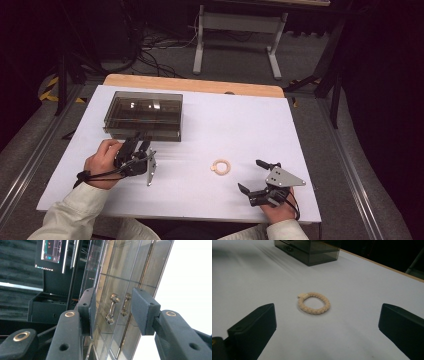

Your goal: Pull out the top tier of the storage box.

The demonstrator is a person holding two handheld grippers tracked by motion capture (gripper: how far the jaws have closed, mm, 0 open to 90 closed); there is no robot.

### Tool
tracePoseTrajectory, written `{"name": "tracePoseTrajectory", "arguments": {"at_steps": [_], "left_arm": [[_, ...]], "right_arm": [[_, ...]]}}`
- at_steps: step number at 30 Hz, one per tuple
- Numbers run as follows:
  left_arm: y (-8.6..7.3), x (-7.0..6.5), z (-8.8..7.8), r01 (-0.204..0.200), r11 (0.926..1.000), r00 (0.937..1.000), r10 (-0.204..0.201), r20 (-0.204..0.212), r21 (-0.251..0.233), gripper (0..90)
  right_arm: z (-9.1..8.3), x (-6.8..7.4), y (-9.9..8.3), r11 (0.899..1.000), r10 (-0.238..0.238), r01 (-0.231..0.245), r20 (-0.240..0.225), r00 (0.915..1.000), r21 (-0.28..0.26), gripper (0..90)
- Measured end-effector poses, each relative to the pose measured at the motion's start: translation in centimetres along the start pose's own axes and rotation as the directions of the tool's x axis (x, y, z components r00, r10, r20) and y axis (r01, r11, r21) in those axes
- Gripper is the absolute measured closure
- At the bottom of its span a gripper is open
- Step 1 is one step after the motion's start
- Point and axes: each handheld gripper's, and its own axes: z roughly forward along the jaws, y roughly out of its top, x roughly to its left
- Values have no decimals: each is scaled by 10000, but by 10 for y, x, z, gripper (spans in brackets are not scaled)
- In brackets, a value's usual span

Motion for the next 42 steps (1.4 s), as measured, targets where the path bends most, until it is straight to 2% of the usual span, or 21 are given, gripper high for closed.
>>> {"name": "tracePoseTrajectory", "arguments": {"at_steps": [3, 9, 13, 14, 15, 16, 17, 18, 21, 25, 27, 29, 30, 31, 35, 36, 37, 39, 40, 41, 42], "left_arm": [[0, 1, -1, 77, 10000, 10000, -77, 22, -52, 565], [-2, 8, -4, 661, 9969, 9967, -639, 491, -431, 541], [-3, 12, -6, 1185, 9903, 9897, -1119, 891, -723, 527], [-4, 13, -6, 1361, 9873, 9865, -1273, 1032, -824, 524], [-5, 16, -7, 1682, 9815, 9796, -1561, 1264, -912, 521], [-5, 16, -7, 1682, 9815, 9796, -1561, 1264, -912, 518], [-6, 21, -8, 2058, 9727, 9690, -1872, 1612, -1075, 515], [-6, 21, -8, 2058, 9727, 9690, -1872, 1612, -1075, 510], [-8, 28, -9, 2628, 9562, 9496, -2327, 2098, -1290, 495], [-12, 35, -11, 3209, 9351, 9280, -2788, 2473, -1503, 483], [-14, 37, -12, 3565, 9206, 9135, -3075, 2664, -1597, 481], [-16, 40, -13, 3960, 9017, 8964, -3387, 2860, -1734, 476], [-17, 41, -13, 4054, 8965, 8919, -3449, 2924, -1790, 467], [-18, 43, -13, 4253, 8863, 8818, -3602, 3045, -1832, 467], [-23, 49, -13, 4822, 8537, 8485, -3990, 3477, -1969, 450], [-24, 51, -13, 5012, 8417, 8356, -4105, 3651, -2007, 440], [-24, 51, -13, 5012, 8417, 8356, -4105, 3651, -2007, 437], [-26, 53, -13, 5251, 8264, 8185, -4250, 3866, -2033, 426], [-27, 53, -13, 5430, 8151, 8053, -4373, 4003, -2019, 426], [-28, 56, -12, 5625, 8022, 7878, -4465, 4243, -2003, 409], [-28, 56, -12, 5625, 8022, 7878, -4465, 4243, -2003, 400]], "right_arm": [[0, 0, 0, 10000, -9, 9, -9, 10000, 12, 20], [0, 0, 0, 10000, -8, 8, -12, 10000, 8, 20], [0, 0, 0, 10000, -12, 12, -12, 10000, 13, 19], [0, 0, 0, 10000, -15, 15, -15, 10000, 11, 19], [0, 0, 0, 10000, -15, 15, -18, 10000, 15, 19], [0, 0, 0, 10000, -15, 15, -18, 10000, 15, 19], [0, 0, 0, 10000, 4, -4, -38, 10000, 27, 20], [0, 0, 0, 10000, 4, -4, -38, 10000, 27, 20], [0, 0, 0, 10000, 2, -2, -45, 10000, 27, 19], [0, 0, 0, 10000, -10, 10, -45, 10000, 25, 19], [0, 0, 0, 10000, -17, 17, -37, 10000, 20, 19], [0, 0, 0, 10000, -22, 22, -35, 10000, 17, 19], [0, 0, 0, 10000, -19, 19, -41, 10000, 23, 19], [0, 0, 0, 10000, -19, 19, -41, 10000, 23, 19], [0, 0, 0, 10000, -20, 20, -42, 10000, 27, 19], [0, 0, 0, 10000, -19, 19, -42, 10000, 24, 20], [0, 0, 0, 10000, -19, 19, -42, 10000, 24, 20], [0, 0, 0, 10000, -21, 21, -43, 10000, 30, 20], [0, 0, 0, 10000, -21, 21, -43, 10000, 30, 20], [0, 0, 0, 10000, -22, 22, -44, 10000, 29, 19], [0, 0, 0, 10000, -20, 21, -45, 10000, 28, 20]]}}
